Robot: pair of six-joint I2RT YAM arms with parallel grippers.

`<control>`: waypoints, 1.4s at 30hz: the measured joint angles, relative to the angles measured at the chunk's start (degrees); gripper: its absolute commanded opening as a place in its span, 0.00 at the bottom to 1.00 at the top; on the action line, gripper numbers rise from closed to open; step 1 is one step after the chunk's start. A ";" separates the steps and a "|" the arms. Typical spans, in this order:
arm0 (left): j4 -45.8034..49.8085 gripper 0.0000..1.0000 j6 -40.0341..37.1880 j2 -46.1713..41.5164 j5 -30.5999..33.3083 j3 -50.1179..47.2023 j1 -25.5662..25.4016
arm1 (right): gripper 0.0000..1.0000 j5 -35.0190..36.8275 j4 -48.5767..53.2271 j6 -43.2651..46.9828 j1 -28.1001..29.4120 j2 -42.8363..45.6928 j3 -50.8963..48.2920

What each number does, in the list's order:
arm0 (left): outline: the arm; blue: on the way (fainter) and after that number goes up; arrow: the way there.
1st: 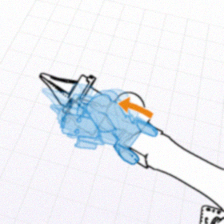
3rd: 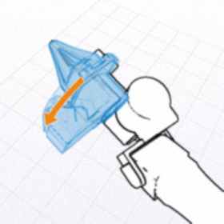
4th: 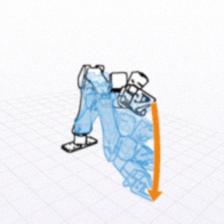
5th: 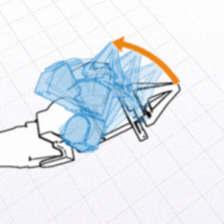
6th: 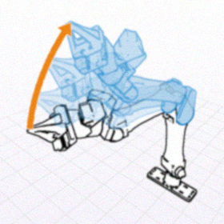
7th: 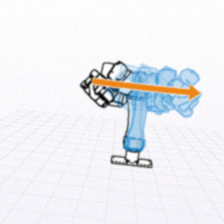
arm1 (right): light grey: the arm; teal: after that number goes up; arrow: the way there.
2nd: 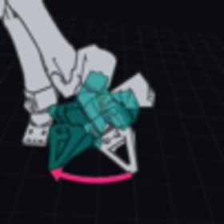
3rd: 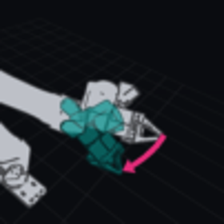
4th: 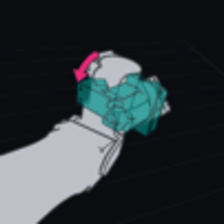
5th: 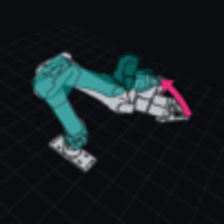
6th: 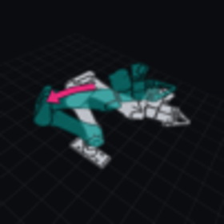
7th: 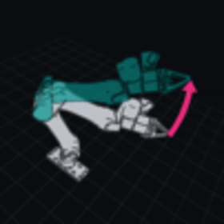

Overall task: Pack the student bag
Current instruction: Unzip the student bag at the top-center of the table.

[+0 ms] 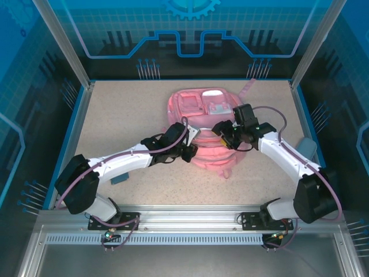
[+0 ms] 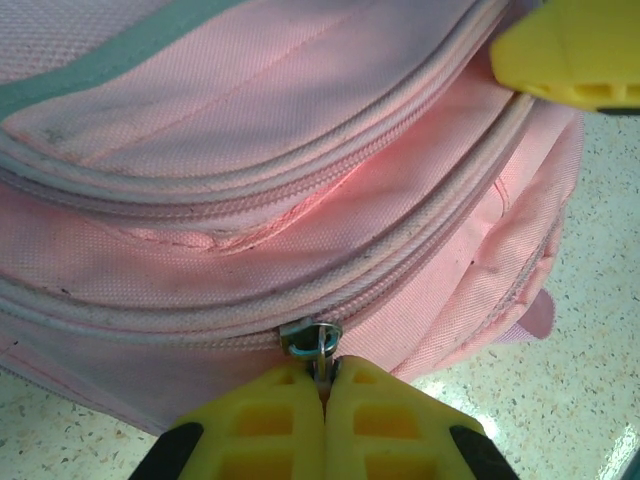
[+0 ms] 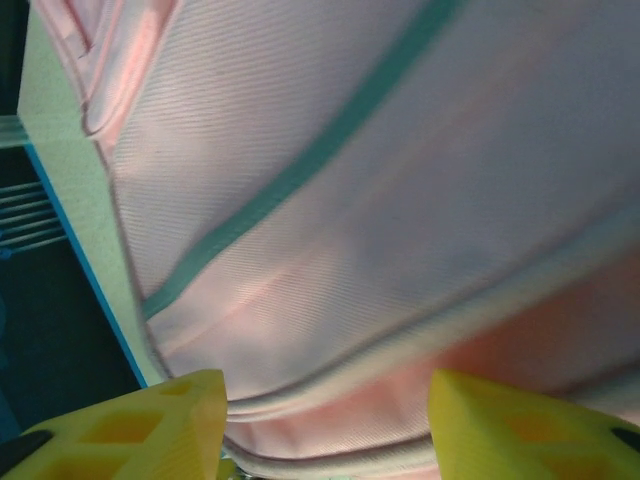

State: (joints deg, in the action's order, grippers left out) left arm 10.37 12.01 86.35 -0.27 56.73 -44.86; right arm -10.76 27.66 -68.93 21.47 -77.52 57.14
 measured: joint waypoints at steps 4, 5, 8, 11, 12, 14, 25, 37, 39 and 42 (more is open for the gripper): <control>0.00 0.00 -0.15 0.00 0.00 0.00 -0.04 | 0.54 2.36 0.72 -1.64 0.02 1.95 -1.86; 0.00 0.00 -0.17 0.00 0.00 0.00 -0.04 | 0.51 2.47 0.66 -1.86 0.02 1.75 -1.86; 0.00 0.00 -0.22 0.00 0.02 0.00 -0.04 | 0.41 2.43 0.81 -1.66 0.02 0.28 -1.62; 0.04 0.00 -0.52 0.00 0.00 0.00 -0.04 | 0.35 2.25 0.72 -1.09 0.02 -2.56 -0.13; 0.04 0.00 -0.63 0.00 0.00 0.00 -0.04 | 0.32 2.25 0.59 -0.94 0.02 -3.28 0.39; 0.07 0.00 -1.25 0.00 0.04 0.00 -0.04 | 0.22 2.25 0.37 -0.42 0.02 -4.31 1.42; 3.30 0.00 -3.61 -0.24 3.56 -0.13 2.49 | 0.00 2.47 0.17 5.49 -0.02 -3.96 2.89; 0.42 0.00 -7.45 2.10 -2.16 -0.74 14.49 | 0.00 -1.99 -0.24 17.11 -0.52 -2.51 5.92; 0.00 0.00 -8.13 4.39 -2.64 0.72 15.63 | 0.00 -2.60 -0.13 18.64 -0.55 -3.15 6.80; -0.20 0.00 -9.11 7.02 -2.69 2.45 16.94 | 0.00 -3.85 0.00 20.55 -0.55 -4.63 7.93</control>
State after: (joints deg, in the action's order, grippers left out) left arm 10.17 2.90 93.36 -2.96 59.18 -27.92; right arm -14.61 27.66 -48.38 20.93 -82.15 65.08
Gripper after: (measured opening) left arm 0.050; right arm 0.056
